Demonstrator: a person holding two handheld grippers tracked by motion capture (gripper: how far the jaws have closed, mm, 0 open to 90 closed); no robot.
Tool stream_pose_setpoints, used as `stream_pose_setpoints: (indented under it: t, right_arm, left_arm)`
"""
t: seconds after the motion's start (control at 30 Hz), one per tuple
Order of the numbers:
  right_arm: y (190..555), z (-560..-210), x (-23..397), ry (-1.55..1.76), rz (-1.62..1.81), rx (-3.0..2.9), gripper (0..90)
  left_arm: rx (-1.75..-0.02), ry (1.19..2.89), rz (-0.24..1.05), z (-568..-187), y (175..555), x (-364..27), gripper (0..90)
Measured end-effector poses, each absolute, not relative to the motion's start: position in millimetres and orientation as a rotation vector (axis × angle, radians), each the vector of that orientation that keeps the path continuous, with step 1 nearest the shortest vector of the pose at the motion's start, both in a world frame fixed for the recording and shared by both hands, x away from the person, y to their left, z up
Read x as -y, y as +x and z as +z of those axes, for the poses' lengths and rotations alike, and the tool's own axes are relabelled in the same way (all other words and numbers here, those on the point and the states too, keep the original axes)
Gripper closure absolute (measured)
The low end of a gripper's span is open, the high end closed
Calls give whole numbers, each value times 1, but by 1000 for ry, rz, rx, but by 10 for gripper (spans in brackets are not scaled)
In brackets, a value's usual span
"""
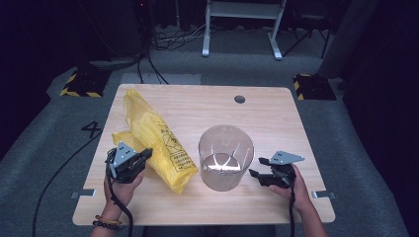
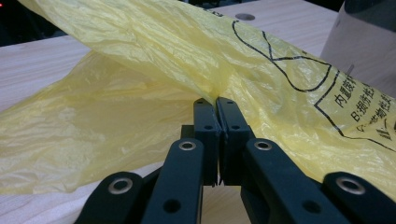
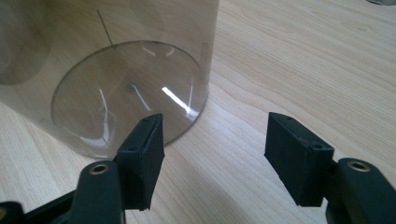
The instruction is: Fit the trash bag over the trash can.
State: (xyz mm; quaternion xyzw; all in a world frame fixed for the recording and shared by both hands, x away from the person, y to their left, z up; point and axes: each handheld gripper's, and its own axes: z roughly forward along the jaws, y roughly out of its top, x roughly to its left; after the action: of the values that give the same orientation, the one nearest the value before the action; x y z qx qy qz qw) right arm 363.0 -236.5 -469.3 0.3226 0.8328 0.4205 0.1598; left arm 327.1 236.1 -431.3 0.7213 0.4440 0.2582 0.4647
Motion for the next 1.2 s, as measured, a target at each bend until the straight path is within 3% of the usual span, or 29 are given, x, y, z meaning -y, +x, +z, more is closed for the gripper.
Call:
stream_pose_setpoints:
  t: [1.2]
  right_arm:
    - [366,-486,211,890,1184,-2485,368]
  left_arm:
    - [-1044,1557,677,-377,331,-245,881]
